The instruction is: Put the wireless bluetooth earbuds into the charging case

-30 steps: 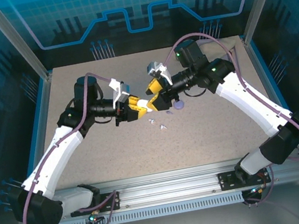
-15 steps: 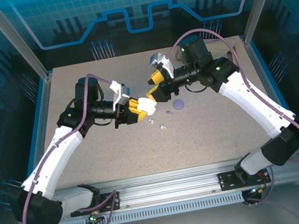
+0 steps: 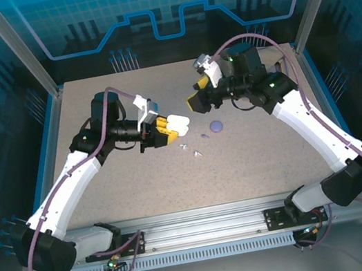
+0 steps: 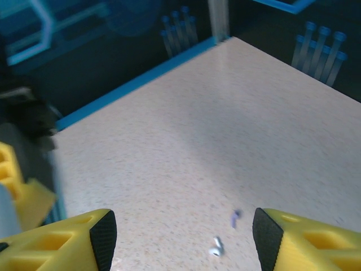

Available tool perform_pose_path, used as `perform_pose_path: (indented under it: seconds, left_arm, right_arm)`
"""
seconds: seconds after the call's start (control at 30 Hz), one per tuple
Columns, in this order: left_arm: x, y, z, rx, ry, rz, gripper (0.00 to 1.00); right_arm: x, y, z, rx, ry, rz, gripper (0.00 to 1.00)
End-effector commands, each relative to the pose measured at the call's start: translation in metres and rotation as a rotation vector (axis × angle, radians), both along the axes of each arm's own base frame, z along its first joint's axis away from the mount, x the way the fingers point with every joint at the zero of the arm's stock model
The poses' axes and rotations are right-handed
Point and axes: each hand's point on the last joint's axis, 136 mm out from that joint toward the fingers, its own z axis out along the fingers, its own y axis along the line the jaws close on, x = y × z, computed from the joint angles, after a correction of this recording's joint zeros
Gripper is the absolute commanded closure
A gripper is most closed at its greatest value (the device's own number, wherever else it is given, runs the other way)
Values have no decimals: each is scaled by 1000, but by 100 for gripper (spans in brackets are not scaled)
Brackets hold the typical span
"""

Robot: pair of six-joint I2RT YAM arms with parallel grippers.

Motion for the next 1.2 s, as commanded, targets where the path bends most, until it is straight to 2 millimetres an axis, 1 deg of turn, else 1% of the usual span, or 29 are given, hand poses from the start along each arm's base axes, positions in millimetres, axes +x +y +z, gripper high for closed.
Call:
perform_pose_path:
  seconds: [0.0,0.13,0.3,0.43,0.6,0.73,0.87,1.07,1.17]
  left_arm:
    - [18,6,17,-35,-29,65,100]
    - [28,12,17,-41,-19,113,100]
    - [37,23,18,-58,-11,177,100]
    - [49,37,10,-54,-2,284,100]
    - [55,49,1,-58,25,348,99]
    - [55,49,-6,-48,51,341,99]
    - [52,50,-9,-26,42,333,98]
    - [50,50,-12,-8,37,328,98]
    - [49,50,-13,-3,37,326,98]
  right_arm:
    - [14,-29,-18,-43,66,-170,32]
    - [13,-41,-44,-74,147,-213,32]
    - [1,-45,-83,-131,230,-191,32]
    - [-9,-45,-116,-166,302,-162,33]
    - [-21,-36,-152,-215,395,-105,35]
    - [-27,-24,-181,-278,445,-61,37]
    - [-32,-11,-208,-363,483,-21,40]
    - [-41,10,-241,-473,516,62,44]
    - [-42,16,-253,-518,525,78,46]
